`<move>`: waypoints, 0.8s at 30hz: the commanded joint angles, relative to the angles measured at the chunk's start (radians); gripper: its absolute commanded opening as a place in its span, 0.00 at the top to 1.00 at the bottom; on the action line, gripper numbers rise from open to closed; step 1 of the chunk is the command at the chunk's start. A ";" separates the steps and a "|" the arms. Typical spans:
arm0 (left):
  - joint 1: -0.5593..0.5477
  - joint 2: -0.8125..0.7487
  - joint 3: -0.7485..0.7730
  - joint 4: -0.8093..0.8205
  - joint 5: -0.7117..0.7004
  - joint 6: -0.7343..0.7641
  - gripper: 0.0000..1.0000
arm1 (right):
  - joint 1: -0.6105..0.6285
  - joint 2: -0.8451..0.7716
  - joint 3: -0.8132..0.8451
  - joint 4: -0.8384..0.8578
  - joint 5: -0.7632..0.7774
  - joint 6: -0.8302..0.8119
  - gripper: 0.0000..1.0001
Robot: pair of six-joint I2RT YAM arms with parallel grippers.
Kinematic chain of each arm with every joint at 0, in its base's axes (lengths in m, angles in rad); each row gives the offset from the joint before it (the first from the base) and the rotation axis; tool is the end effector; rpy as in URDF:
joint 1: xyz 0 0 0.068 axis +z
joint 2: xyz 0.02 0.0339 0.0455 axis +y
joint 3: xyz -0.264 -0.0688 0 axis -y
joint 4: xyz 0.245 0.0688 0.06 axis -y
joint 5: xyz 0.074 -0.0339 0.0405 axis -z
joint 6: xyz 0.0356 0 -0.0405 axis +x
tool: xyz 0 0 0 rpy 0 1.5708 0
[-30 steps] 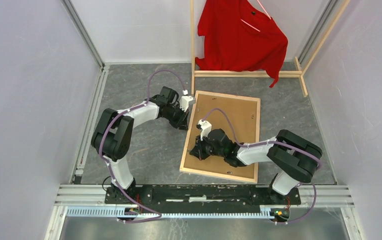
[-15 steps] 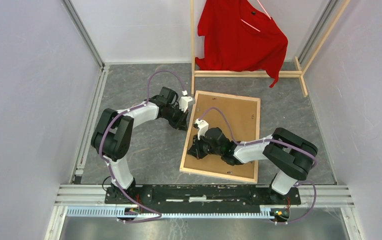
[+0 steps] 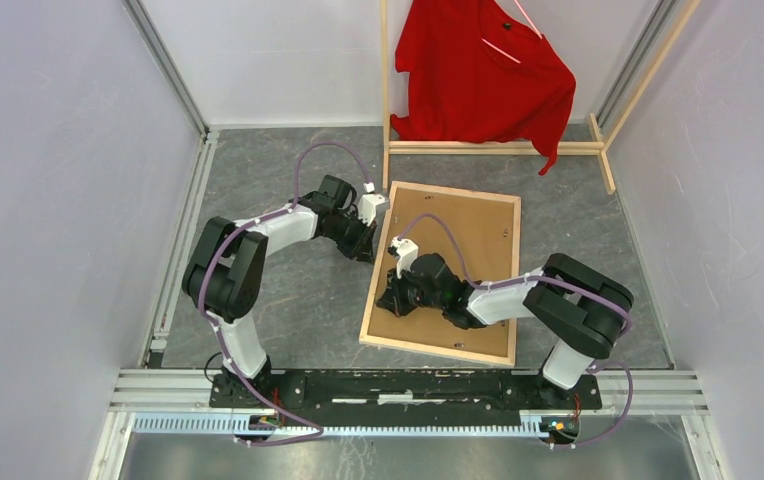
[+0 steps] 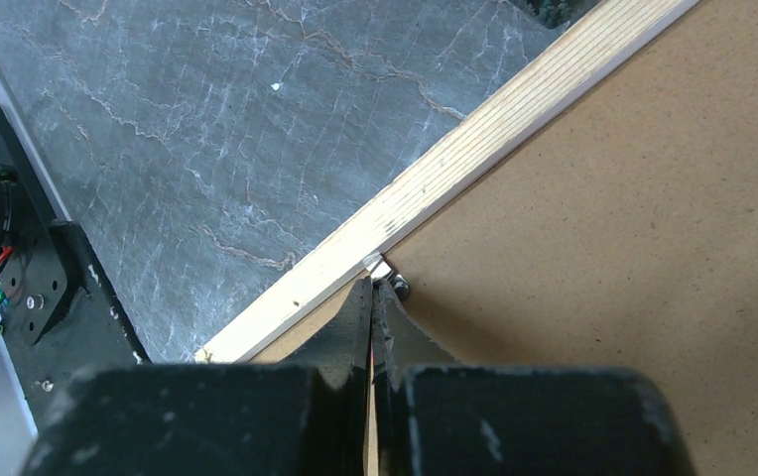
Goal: Put the photo into the frame
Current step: Install the photo frame at the center of the board.
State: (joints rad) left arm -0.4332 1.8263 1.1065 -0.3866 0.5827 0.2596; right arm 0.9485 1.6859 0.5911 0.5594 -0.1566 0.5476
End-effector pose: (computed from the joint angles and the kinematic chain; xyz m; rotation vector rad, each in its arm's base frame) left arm 0.3158 -0.1676 0.1598 1.0611 2.3942 -0.8340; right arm 0.1761 0.2550 0.1298 -0.5543 2.2161 1.0153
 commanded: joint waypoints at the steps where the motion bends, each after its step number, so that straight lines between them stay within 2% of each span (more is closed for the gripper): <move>1: 0.004 -0.029 -0.001 0.017 0.018 -0.010 0.82 | -0.007 0.002 0.030 0.011 0.001 -0.030 1.00; 10: 0.004 -0.032 -0.002 0.014 0.022 -0.013 0.82 | -0.031 0.023 0.039 0.058 -0.037 -0.023 1.00; 14: 0.017 -0.037 0.026 -0.008 0.028 -0.015 0.80 | -0.090 -0.052 0.060 0.055 -0.079 -0.011 1.00; 15: 0.025 -0.036 0.039 -0.014 0.038 -0.019 0.79 | -0.113 -0.081 0.064 0.048 -0.084 -0.009 0.96; 20: 0.117 -0.010 0.128 0.012 0.124 -0.107 0.69 | -0.281 -0.198 0.116 -0.057 -0.063 -0.040 0.60; 21: 0.122 0.001 0.141 0.031 0.129 -0.132 0.67 | -0.316 -0.191 0.138 -0.086 -0.061 -0.049 0.55; 24: 0.123 0.045 0.180 0.082 0.156 -0.206 0.59 | -0.392 -0.124 0.226 -0.151 -0.082 -0.073 0.50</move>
State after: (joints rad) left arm -0.3183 1.8290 1.2125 -0.3927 0.6571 0.1860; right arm 0.6296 1.5177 0.7132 0.4904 -0.2317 0.5182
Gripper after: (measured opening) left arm 0.366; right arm 0.490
